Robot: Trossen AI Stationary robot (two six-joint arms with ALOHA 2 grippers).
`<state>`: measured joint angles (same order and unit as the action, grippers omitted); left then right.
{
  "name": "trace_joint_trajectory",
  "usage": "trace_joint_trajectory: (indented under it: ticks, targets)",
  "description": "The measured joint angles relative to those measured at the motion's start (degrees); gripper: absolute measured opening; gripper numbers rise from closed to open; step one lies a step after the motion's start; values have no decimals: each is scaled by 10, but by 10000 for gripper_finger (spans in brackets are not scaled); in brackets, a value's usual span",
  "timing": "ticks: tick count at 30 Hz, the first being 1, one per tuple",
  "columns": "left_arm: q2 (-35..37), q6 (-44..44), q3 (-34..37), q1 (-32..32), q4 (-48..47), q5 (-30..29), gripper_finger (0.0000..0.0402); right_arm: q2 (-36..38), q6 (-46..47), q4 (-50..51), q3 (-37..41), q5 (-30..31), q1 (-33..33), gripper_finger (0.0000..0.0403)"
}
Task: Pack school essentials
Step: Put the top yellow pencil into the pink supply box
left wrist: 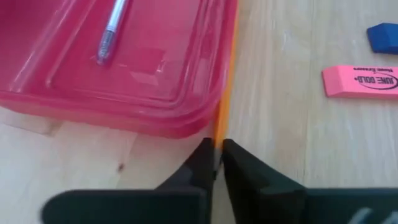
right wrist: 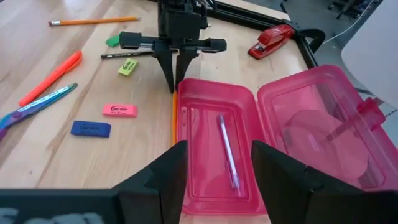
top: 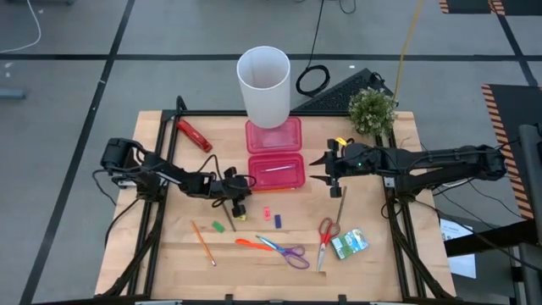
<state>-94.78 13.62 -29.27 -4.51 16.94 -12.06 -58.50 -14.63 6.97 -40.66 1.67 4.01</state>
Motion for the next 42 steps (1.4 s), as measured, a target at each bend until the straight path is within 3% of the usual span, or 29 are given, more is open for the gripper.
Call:
trace_joint_trajectory:
  ticks: [24,31,37,42]
  targets:
    - [54,-13,3,-53,-27,71,2,0,0,1,0,0,0,169]
    - [76,-15,3,-58,9,60,2,0,0,2,0,0,0,169]
    - [81,51,2,-59,10,53,19,0,3,2,0,0,0,169]
    - [60,105,2,-97,18,-16,62,0,4,7,0,0,0,169]
